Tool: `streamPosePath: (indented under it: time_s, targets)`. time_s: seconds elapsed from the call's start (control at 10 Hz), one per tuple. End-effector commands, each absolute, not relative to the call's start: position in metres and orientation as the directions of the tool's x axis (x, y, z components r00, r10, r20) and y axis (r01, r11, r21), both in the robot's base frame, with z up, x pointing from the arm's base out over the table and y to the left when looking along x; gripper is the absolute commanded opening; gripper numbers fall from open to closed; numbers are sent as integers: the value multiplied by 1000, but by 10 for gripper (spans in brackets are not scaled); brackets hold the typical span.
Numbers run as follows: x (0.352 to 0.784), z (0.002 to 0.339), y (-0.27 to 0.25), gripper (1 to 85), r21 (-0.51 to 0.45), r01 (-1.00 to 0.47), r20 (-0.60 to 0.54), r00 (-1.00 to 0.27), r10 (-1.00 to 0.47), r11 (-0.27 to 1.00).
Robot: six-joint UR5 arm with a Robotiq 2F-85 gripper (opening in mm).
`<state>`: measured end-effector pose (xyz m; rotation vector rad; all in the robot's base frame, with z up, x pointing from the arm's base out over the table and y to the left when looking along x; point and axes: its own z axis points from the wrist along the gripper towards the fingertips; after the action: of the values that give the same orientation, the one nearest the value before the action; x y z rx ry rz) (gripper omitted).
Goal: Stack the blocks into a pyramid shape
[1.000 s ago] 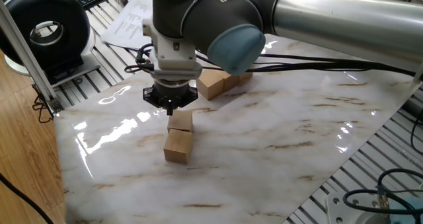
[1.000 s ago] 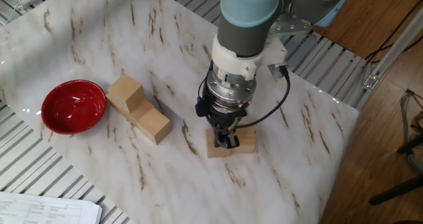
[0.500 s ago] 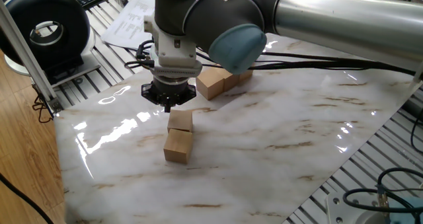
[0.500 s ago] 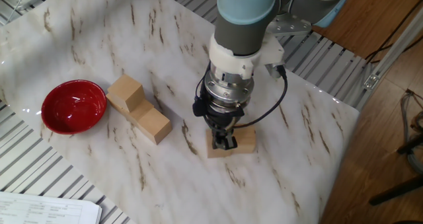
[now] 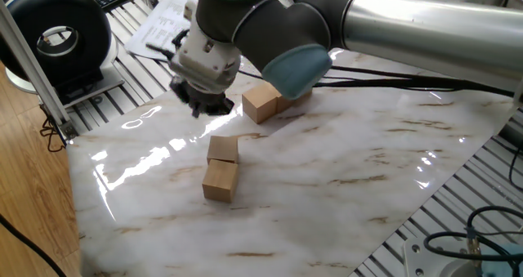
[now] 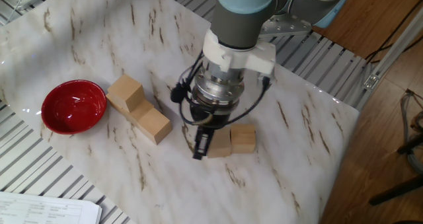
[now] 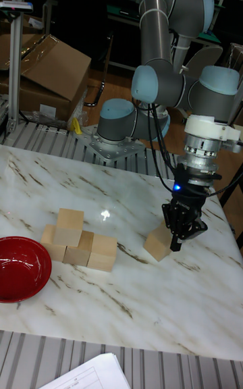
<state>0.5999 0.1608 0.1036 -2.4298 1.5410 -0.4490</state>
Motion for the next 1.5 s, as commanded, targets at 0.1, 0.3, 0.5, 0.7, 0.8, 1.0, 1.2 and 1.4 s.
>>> streamPosePath:
  time_s: [0.1, 0.3, 0.5, 0.7, 0.8, 1.0, 1.2, 1.4]
  targets:
    - [605, 101, 157, 10, -341, -819, 152, 435, -887, -460]
    - [602, 97, 169, 10, -326, -744, 177, 557, -811, -583]
    - [598, 91, 176, 10, -288, -648, 216, 674, -707, -706]
    - [600, 88, 180, 10, -312, -678, 209, 634, -745, -665]
    - [609, 91, 182, 10, -381, -759, 165, 506, -847, -527]
    - [633, 98, 168, 10, -492, -856, 66, 144, -987, -158]
    - [633, 99, 162, 10, -493, -857, 83, 124, -989, -149]
    - [633, 97, 150, 10, -485, -859, 132, 115, -985, -165]
